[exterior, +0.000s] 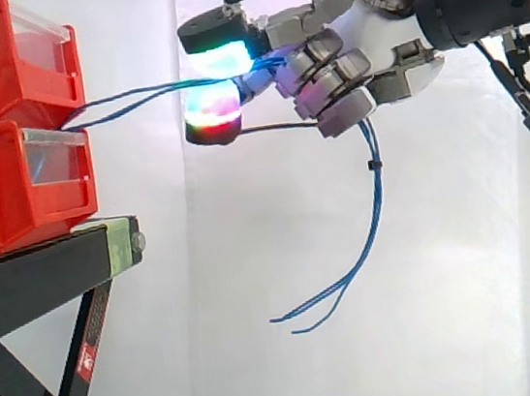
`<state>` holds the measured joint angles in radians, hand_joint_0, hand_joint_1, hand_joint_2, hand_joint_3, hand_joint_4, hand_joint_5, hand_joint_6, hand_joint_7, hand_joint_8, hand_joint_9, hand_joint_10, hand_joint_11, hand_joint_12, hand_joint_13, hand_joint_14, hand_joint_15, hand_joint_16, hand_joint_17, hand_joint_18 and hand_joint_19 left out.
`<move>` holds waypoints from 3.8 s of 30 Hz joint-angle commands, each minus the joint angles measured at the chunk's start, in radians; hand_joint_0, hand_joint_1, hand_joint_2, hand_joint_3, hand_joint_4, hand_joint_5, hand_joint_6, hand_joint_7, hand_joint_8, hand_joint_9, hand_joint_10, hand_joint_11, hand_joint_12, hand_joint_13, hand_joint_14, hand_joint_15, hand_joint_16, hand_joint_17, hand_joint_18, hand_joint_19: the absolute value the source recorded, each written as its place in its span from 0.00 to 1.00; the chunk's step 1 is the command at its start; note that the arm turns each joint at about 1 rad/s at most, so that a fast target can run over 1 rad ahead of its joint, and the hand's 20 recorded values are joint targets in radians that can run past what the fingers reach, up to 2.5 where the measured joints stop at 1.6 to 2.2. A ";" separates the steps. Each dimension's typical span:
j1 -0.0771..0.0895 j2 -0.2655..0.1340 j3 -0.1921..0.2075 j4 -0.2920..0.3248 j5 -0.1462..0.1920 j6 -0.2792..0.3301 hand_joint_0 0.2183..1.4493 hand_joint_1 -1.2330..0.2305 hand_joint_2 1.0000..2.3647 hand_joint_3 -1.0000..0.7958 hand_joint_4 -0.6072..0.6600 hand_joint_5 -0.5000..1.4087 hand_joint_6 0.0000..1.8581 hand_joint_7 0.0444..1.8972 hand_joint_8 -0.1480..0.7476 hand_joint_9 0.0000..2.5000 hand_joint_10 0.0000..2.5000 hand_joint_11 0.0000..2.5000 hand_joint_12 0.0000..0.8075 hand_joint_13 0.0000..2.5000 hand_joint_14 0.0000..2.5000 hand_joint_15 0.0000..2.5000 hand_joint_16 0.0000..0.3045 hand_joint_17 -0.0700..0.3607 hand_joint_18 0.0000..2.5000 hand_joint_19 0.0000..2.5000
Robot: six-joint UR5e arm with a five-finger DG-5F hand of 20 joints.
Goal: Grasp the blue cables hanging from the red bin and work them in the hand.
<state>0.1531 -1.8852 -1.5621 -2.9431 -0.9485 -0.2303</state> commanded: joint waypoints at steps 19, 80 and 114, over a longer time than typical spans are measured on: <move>-0.001 0.000 0.000 -0.019 -0.010 0.000 0.54 0.45 0.01 0.27 0.69 0.51 0.01 0.69 0.61 0.37 1.00 1.00 0.61 0.45 1.00 0.62 0.18 0.45 0.56 0.43; -0.010 0.000 0.000 -0.016 -0.058 -0.035 0.54 0.41 0.01 0.35 0.74 0.43 0.00 0.67 0.67 0.20 1.00 1.00 0.66 0.34 1.00 0.60 0.18 0.45 0.46 0.39; -0.014 0.002 0.000 -0.024 -0.105 0.006 0.67 0.29 0.01 0.28 0.73 0.34 0.07 0.66 0.67 0.01 1.00 0.97 0.66 0.17 1.00 0.56 0.19 0.46 0.33 0.34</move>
<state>0.1406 -1.8846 -1.5616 -2.9632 -1.0198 -0.2248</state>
